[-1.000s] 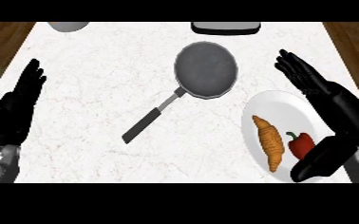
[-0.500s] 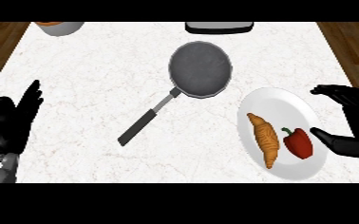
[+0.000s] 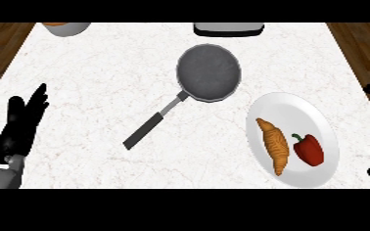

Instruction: Pick the bell pepper from the plate and place it in the pan

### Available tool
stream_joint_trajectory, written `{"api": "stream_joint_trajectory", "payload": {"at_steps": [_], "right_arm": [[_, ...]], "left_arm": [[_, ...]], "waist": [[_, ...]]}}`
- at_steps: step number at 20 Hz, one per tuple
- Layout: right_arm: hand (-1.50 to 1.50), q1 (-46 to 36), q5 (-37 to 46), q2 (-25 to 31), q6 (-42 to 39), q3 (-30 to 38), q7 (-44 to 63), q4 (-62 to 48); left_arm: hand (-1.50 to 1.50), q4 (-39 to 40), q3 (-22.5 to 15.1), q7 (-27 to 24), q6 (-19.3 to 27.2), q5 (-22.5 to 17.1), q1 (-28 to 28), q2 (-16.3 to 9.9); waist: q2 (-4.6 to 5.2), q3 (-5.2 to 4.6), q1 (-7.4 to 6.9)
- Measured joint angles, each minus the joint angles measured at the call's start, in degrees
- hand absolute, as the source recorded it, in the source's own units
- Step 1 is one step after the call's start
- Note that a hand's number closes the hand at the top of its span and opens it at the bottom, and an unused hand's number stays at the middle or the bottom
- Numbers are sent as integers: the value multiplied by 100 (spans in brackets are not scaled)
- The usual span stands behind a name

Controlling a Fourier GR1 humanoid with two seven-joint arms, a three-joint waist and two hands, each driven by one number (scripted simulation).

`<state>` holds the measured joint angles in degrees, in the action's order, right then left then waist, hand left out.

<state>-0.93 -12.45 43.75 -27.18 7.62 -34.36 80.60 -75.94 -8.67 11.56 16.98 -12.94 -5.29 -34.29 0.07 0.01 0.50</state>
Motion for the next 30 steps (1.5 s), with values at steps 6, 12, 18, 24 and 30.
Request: {"api": "stream_joint_trajectory", "payload": {"at_steps": [6, 12, 18, 24, 30], "right_arm": [[-150, -82, 1242, 836, 174, -360, 616, 821], [-150, -225, 2300, 1251, 197, -907, 1650, 1640], [-150, -182, 3364, 1060, 198, -1645, 2555, 2245], [-150, -13, 4158, 788, 59, -1902, 2736, 2262], [-150, 128, 5042, 336, 286, -2060, 2652, 1972]], "left_arm": [[0, 223, 53, -32, -65, 35, -138, 43], [0, 352, 73, -66, -103, 93, -227, 152], [0, 334, 90, -26, -88, 230, -263, 281], [0, 313, 289, -65, -270, 343, -154, 336], [0, 142, 433, 128, -369, 544, -154, 456]], "waist": [[-11, -17, -2], [-7, -15, -36], [-9, -8, -59], [-10, -3, -52], [-10, -1, -52]]}}
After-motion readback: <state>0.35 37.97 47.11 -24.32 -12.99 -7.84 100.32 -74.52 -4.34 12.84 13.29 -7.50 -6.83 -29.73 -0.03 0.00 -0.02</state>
